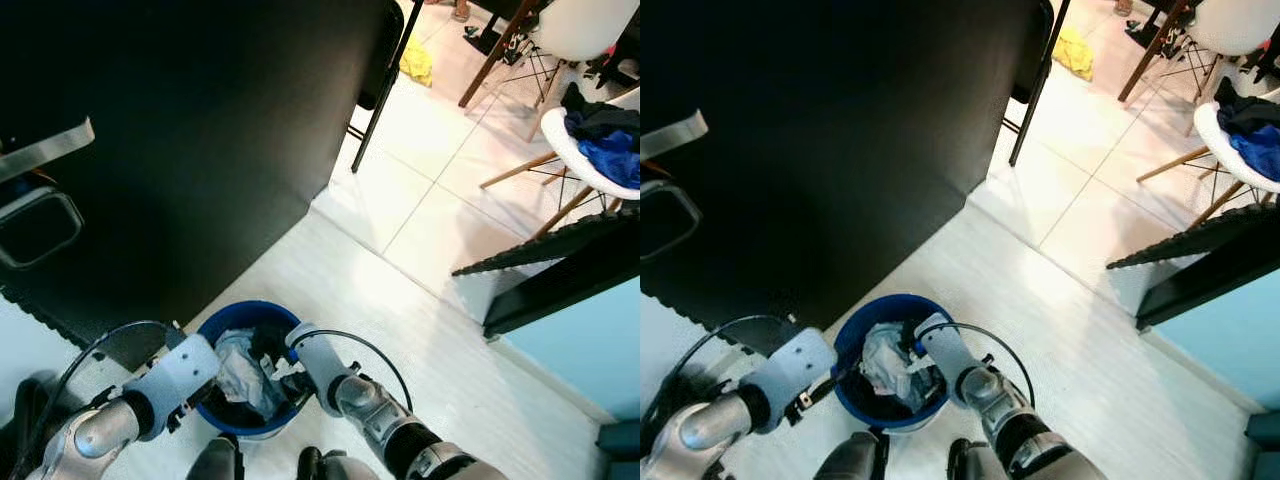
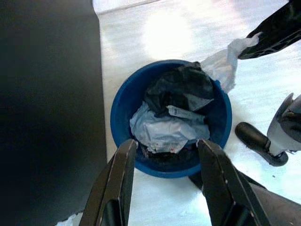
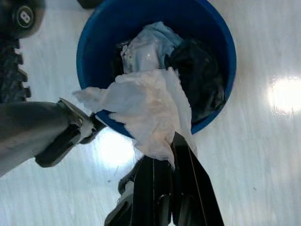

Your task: Clean up the room

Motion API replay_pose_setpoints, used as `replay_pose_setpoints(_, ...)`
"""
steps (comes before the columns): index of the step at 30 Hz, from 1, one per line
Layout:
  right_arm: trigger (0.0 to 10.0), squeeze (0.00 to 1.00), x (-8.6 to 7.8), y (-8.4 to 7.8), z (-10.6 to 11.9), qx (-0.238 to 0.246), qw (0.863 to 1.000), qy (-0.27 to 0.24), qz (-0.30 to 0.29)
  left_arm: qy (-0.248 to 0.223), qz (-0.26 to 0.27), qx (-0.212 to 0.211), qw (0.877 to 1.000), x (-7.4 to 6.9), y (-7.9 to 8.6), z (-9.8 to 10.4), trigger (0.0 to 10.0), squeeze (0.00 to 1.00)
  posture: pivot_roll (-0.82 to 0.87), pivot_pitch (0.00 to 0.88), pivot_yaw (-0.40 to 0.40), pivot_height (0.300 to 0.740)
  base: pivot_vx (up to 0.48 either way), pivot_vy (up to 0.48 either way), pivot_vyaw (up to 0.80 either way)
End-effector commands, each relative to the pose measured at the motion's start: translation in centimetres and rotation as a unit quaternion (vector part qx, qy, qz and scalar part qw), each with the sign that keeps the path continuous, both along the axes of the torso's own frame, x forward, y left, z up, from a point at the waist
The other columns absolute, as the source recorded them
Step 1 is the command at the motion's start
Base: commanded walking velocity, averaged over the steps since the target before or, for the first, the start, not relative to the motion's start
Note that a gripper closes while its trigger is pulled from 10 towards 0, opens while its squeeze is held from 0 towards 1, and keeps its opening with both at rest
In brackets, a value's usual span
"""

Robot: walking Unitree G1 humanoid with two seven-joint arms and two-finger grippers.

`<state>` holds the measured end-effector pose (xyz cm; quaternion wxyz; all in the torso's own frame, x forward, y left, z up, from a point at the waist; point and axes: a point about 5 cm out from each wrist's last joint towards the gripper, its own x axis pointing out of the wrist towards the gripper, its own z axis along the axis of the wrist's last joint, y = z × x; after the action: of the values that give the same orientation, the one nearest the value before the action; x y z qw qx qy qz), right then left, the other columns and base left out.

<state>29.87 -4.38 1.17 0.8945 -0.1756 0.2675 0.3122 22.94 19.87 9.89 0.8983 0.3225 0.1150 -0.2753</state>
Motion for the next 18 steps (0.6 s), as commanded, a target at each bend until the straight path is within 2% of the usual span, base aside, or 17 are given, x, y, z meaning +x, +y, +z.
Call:
replay_pose_setpoints(1, 10.0, 0.00, -0.7, 0.4, -0.6, 0.029, 0.999, 0.031, -0.011, 0.023, -0.025, 0.013, 0.999, -1.0, 0.0, -0.5, 10.0, 0.00, 0.19, 0.397, -0.186, 0.740, 0.000, 0.000, 0.00)
replay_pose_setpoints(2, 10.0, 0.00, -0.7, 1.3, -0.2, 0.063, 0.997, 0.041, -0.010, 0.025, -0.030, 0.018, 0.999, -1.2, 0.1, -0.4, 10.0, 0.00, 0.19, 0.393, -0.184, 0.740, 0.000, 0.000, 0.00)
replay_pose_setpoints(5, 10.0, 0.00, -0.7, 1.3, -0.2, 0.063, 0.997, 0.041, -0.010, 0.025, -0.030, 0.018, 0.999, -1.2, 0.1, -0.4, 10.0, 0.00, 0.19, 0.393, -0.184, 0.740, 0.000, 0.000, 0.00)
replay_pose_setpoints(6, 10.0, 0.00, -0.7, 2.1, 0.1, 0.087, 0.995, 0.048, -0.004, 0.028, -0.033, 0.022, 0.999, -1.3, 0.3, -0.2, 10.0, 0.00, 0.20, 0.392, -0.182, 0.740, 0.000, 0.000, 0.00)
replay_pose_setpoints(11, 10.0, 0.00, -0.6, 2.9, 0.6, 0.096, 0.995, 0.038, 0.013, 0.034, -0.040, 0.027, 0.998, -1.4, 0.3, 0.0, 10.0, 0.00, 0.20, 0.393, -0.179, 0.740, 0.000, 0.000, 0.00)
replay_pose_setpoints(14, 10.0, 0.00, -0.5, 3.9, 1.3, 0.136, 0.989, 0.050, 0.027, 0.038, -0.046, 0.026, 0.998, -1.6, 0.1, 0.2, 10.0, 0.00, 0.20, 0.392, -0.177, 0.740, 0.000, 0.000, 0.00)
replay_pose_setpoints(18, 10.0, 0.00, -0.7, 4.5, 1.6, 0.148, 0.987, 0.053, 0.042, 0.040, -0.048, 0.027, 0.998, -1.7, 0.1, 0.2, 10.0, 0.00, 0.20, 0.394, -0.175, 0.740, 0.000, 0.000, 0.00)
